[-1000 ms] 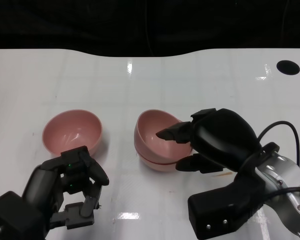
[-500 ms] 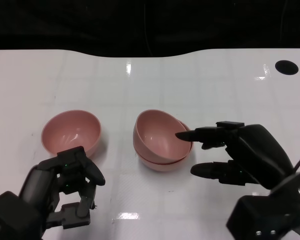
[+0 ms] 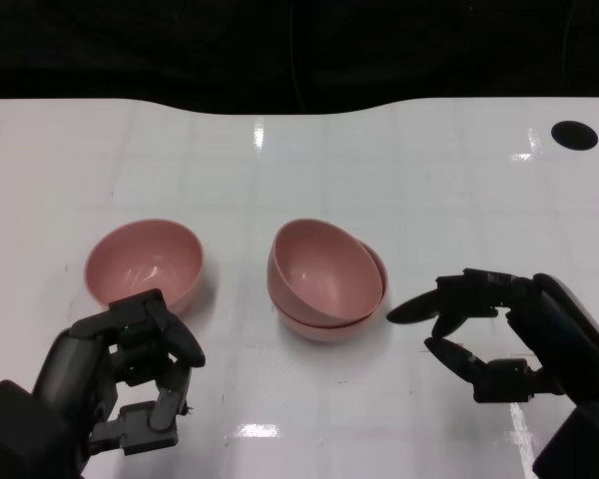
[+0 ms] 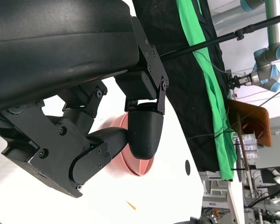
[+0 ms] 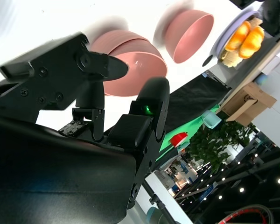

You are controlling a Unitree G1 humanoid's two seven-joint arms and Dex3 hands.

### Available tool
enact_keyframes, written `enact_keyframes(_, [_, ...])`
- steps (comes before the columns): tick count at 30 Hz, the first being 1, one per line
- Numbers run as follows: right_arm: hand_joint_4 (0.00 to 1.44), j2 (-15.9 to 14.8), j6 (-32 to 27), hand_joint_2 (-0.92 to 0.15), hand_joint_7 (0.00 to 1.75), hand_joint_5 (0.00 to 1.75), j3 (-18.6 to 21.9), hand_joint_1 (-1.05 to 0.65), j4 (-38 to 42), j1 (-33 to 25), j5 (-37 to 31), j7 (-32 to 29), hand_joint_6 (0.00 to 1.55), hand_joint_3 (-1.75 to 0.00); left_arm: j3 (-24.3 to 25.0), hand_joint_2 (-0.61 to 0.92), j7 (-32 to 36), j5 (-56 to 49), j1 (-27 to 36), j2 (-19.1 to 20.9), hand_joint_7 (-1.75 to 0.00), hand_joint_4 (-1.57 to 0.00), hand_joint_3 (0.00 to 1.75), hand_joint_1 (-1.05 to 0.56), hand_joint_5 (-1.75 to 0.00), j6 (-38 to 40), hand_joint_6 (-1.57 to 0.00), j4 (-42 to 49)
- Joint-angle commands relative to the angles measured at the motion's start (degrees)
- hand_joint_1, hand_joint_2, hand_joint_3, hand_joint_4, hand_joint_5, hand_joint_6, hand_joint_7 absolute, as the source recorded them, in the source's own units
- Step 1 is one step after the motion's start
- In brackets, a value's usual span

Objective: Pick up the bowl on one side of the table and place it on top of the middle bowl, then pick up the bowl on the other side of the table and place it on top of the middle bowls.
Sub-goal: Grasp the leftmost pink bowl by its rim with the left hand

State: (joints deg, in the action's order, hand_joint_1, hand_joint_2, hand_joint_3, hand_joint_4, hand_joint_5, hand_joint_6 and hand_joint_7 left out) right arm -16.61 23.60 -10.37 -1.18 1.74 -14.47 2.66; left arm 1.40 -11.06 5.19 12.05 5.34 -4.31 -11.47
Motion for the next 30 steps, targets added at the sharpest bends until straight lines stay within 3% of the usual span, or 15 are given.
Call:
enact_keyframes(1, [0.84,0.2,0.5,-0.30,0.73,1.25,1.8,0.06,-1.6,-1.8,1.8,0.5,1.03,-1.43,0.4,0.45,-0.4,1.1,-0.1,0.5,-1.45,-0.85,1.24,-0.15,-1.75,1.6,-0.85,-0.7])
enact_keyframes(2, [0.84,0.3,0.2,-0.30,0.81,1.43,2.1,0.06,-2.0,-2.2,2.0,0.7,1.03,-1.49,0.5,0.45,-0.4,1.2,-0.1,0.6,-1.45,-0.85,1.24,-0.15,-1.75,1.7,-0.84,-0.7])
enact_keyframes(5, [0.86,0.6,-1.8,-0.30,0.97,1.69,3.0,0.05,-4.4,-4.3,3.7,1.9,1.00,-1.53,0.6,0.46,-0.3,1.0,-0.3,0.8,-1.46,-0.85,1.23,-0.13,-1.75,0.8,-0.84,-0.1])
enact_keyframes(12, [0.92,1.3,-3.8,-0.22,1.43,1.75,4.4,0.04,-8.0,-8.0,6.9,4.1,0.90,-1.63,0.6,0.46,-0.3,0.5,-0.8,1.0,-1.42,-0.84,1.24,-0.12,-1.74,-0.6,-0.85,0.9])
enact_keyframes(17, [0.95,1.6,-5.7,-0.20,1.52,1.75,4.9,0.03,-10.5,-10.5,7.8,4.9,0.86,-1.65,0.6,0.44,-0.6,1.0,-0.9,1.1,-1.42,-0.84,1.26,-0.14,-1.74,-0.3,-0.85,0.6])
enact_keyframes(30, [0.91,5.0,-8.5,-0.21,1.52,1.75,6.1,0.06,-12.1,-13.8,8.6,4.4,0.83,-1.69,1.8,0.41,0.5,-1.1,-0.7,1.0,-1.42,-0.89,1.30,-0.17,-1.64,-2.1,-0.85,0.5])
